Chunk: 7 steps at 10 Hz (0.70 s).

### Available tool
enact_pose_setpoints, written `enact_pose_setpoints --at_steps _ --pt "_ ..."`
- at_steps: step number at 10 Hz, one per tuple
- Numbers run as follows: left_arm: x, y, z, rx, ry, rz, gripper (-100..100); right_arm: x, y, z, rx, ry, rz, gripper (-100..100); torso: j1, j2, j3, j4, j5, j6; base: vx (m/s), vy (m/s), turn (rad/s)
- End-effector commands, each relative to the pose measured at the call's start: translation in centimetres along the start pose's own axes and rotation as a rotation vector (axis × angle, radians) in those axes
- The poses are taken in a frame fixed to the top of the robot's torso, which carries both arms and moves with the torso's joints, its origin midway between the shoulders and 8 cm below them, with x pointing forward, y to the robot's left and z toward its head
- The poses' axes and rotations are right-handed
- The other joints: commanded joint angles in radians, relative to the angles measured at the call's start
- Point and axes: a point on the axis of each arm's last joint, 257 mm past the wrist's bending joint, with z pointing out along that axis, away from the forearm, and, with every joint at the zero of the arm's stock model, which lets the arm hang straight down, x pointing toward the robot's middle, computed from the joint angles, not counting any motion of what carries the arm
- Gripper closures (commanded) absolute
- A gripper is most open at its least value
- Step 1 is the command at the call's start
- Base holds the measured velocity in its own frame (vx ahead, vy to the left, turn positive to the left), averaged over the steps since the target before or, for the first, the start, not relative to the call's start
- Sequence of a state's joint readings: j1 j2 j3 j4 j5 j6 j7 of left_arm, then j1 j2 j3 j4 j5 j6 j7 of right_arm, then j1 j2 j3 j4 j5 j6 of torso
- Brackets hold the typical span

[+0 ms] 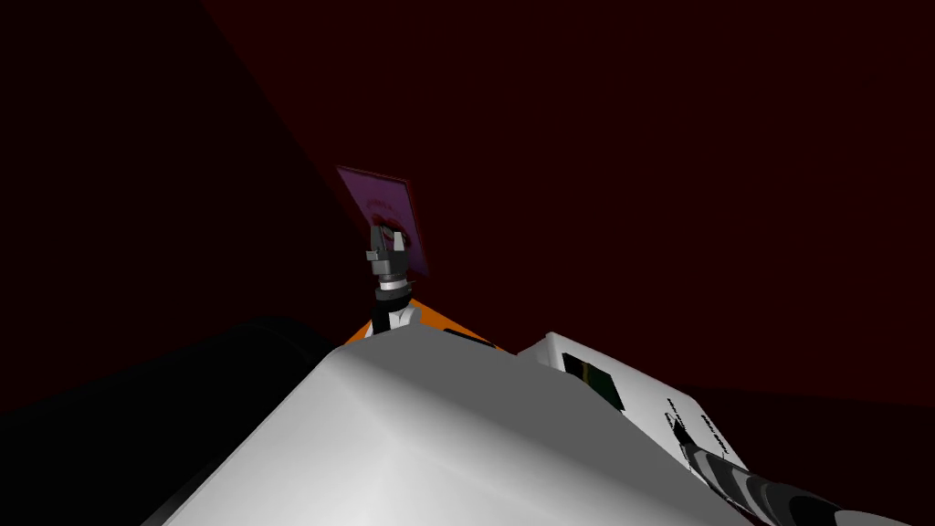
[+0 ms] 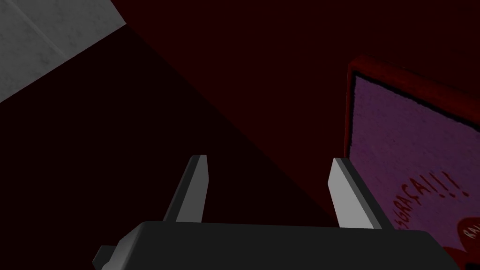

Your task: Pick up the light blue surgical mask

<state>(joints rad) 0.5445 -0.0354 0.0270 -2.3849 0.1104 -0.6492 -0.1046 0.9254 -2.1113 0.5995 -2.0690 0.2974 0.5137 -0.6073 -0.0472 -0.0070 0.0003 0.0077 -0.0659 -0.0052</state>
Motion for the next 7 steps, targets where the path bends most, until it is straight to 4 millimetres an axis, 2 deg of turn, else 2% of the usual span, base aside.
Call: enact_pose_setpoints --at_steps 1,3,6,7 --pt "0.0 0.0 0.0 0.000 0.000 0.000 0 -1.1 0.5 -0.9 0.003 -0.032 -0.022 100 0.000 0.000 0.000 0.000 0.000 0.000 -0.005 -0.040 0.021" --pt "0.0 0.0 0.0 0.000 0.000 0.000 0 -1.5 1.5 -1.1 -0.023 -0.050 -0.022 100 0.003 -0.001 0.000 0.000 0.001 -0.001 0.000 -0.005 0.020" --pt "0.0 0.0 0.0 0.000 0.000 0.000 0 -1.5 1.5 -1.1 -0.027 -0.052 0.009 100 0.005 0.000 0.000 0.000 0.001 -0.001 0.001 0.005 -0.003" --pt "0.0 0.0 0.0 0.000 0.000 0.000 0 -1.5 1.5 -1.1 -0.027 -0.052 0.015 0 0.005 0.000 0.000 0.000 0.001 -0.001 0.000 0.000 0.000"
